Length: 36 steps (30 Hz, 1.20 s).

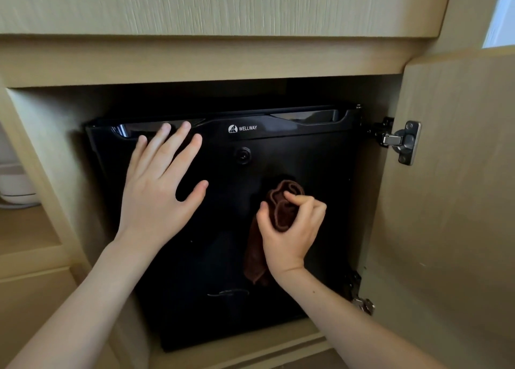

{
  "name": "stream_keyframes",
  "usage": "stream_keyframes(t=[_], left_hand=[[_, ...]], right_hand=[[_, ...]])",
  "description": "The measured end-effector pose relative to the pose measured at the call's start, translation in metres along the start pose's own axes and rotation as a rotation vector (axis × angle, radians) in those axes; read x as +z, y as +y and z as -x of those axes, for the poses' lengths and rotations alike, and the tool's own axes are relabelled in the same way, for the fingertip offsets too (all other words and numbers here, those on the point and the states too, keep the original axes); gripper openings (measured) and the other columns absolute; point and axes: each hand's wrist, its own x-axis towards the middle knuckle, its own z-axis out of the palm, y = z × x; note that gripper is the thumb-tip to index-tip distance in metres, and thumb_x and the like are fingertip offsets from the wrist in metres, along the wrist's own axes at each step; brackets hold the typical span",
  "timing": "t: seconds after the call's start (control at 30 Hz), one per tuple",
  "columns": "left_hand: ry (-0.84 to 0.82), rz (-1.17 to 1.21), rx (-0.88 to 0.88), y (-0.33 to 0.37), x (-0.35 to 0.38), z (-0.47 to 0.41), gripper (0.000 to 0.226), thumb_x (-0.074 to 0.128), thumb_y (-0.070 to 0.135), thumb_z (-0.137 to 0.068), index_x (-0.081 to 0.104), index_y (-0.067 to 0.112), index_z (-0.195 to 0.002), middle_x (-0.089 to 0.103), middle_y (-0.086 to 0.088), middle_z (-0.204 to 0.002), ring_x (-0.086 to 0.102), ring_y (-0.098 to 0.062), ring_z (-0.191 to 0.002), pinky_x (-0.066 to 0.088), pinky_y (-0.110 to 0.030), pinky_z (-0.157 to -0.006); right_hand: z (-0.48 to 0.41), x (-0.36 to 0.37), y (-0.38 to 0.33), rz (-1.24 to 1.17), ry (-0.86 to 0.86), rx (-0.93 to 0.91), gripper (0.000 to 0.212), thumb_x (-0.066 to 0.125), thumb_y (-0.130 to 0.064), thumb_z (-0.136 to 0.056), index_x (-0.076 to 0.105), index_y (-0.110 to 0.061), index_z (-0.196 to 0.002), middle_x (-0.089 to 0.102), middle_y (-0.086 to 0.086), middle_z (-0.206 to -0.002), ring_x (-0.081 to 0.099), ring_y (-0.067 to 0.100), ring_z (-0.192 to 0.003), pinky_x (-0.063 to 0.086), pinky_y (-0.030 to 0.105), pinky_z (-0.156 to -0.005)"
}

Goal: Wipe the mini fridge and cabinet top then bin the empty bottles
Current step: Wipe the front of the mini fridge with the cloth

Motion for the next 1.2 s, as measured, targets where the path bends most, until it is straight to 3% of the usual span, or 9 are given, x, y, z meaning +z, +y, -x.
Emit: stream_keyframes(t=[0.1, 0.3, 0.53, 0.63, 0.77, 0.93, 1.13, 1.2], left_hand=[[0.01, -0.002, -0.015, 0.005, 0.001, 0.0, 0.062, 0.066, 0.025, -0.087, 0.05, 0.012, -0.146, 0.041, -0.004, -0.157, 0.03, -0.025, -0.15, 0.014, -0.045, -0.126], [-0.023, -0.012, 0.001, 0.004, 0.002, 0.001, 0.064, 0.064, 0.028, -0.088, 0.047, 0.013, -0.148, 0.04, -0.001, -0.157, 0.028, -0.023, -0.151, 0.013, -0.046, -0.126], [-0.032, -0.011, -0.002, -0.001, 0.002, 0.001, 0.066, 0.062, 0.034, -0.087, 0.047, 0.015, -0.148, 0.04, 0.0, -0.158, 0.022, -0.015, -0.152, 0.009, -0.041, -0.126], [-0.028, -0.013, -0.001, 0.0, 0.003, 0.001, 0.065, 0.063, 0.032, -0.086, 0.048, 0.015, -0.147, 0.041, -0.001, -0.157, 0.024, -0.016, -0.152, 0.01, -0.042, -0.126], [-0.012, -0.013, 0.002, 0.0, 0.004, 0.001, 0.065, 0.064, 0.031, -0.085, 0.049, 0.015, -0.147, 0.042, -0.001, -0.157, 0.029, -0.02, -0.15, 0.015, -0.047, -0.125], [-0.018, -0.016, 0.009, -0.002, 0.004, 0.0, 0.065, 0.063, 0.033, -0.086, 0.049, 0.015, -0.147, 0.043, -0.001, -0.156, 0.027, -0.018, -0.151, 0.013, -0.046, -0.125], [0.0, -0.013, 0.01, 0.0, 0.004, 0.0, 0.064, 0.064, 0.03, -0.085, 0.05, 0.014, -0.146, 0.043, -0.002, -0.156, 0.03, -0.019, -0.15, 0.013, -0.045, -0.125], [-0.002, -0.013, 0.01, 0.0, 0.004, 0.0, 0.064, 0.064, 0.03, -0.084, 0.05, 0.014, -0.145, 0.043, -0.002, -0.156, 0.03, -0.019, -0.15, 0.013, -0.044, -0.125]], right_hand=[[-0.014, 0.002, -0.012, -0.012, 0.022, 0.039, 0.035, 0.073, -0.041, -0.073, 0.056, -0.021, -0.096, 0.04, -0.007, -0.103, 0.054, 0.019, -0.098, 0.051, 0.034, -0.082], [-0.063, 0.013, -0.038, -0.092, 0.145, 0.012, 0.033, 0.071, -0.045, -0.076, 0.047, -0.034, -0.097, 0.04, -0.009, -0.103, 0.052, 0.013, -0.097, 0.04, 0.008, -0.08], [-0.032, -0.01, 0.009, -0.126, 0.182, 0.188, 0.032, 0.069, -0.046, -0.078, 0.047, -0.036, -0.098, 0.042, -0.013, -0.103, 0.053, 0.008, -0.099, 0.04, 0.01, -0.085], [-0.024, -0.021, 0.02, -0.144, 0.202, 0.363, 0.032, 0.074, -0.034, -0.081, 0.044, -0.037, -0.09, 0.042, -0.011, -0.103, 0.053, 0.002, -0.094, 0.041, 0.015, -0.081], [-0.063, -0.023, 0.002, -0.23, 0.262, 0.377, 0.04, 0.078, -0.022, -0.081, 0.043, -0.04, -0.081, 0.041, -0.012, -0.101, 0.052, -0.01, -0.087, 0.037, 0.001, -0.073], [-0.096, -0.023, -0.008, -0.295, 0.308, 0.363, 0.027, 0.075, -0.031, -0.084, 0.049, -0.027, -0.091, 0.044, -0.009, -0.105, 0.055, 0.003, -0.092, 0.043, 0.004, -0.069], [-0.054, -0.033, 0.021, -0.223, 0.325, 0.541, 0.028, 0.071, -0.031, -0.089, 0.047, -0.018, -0.092, 0.042, -0.006, -0.102, 0.055, 0.018, -0.092, 0.046, 0.029, -0.084], [-0.052, -0.035, 0.023, -0.23, 0.299, 0.569, 0.027, 0.072, -0.029, -0.088, 0.048, -0.018, -0.092, 0.043, -0.001, -0.106, 0.056, 0.017, -0.092, 0.048, 0.029, -0.085]])
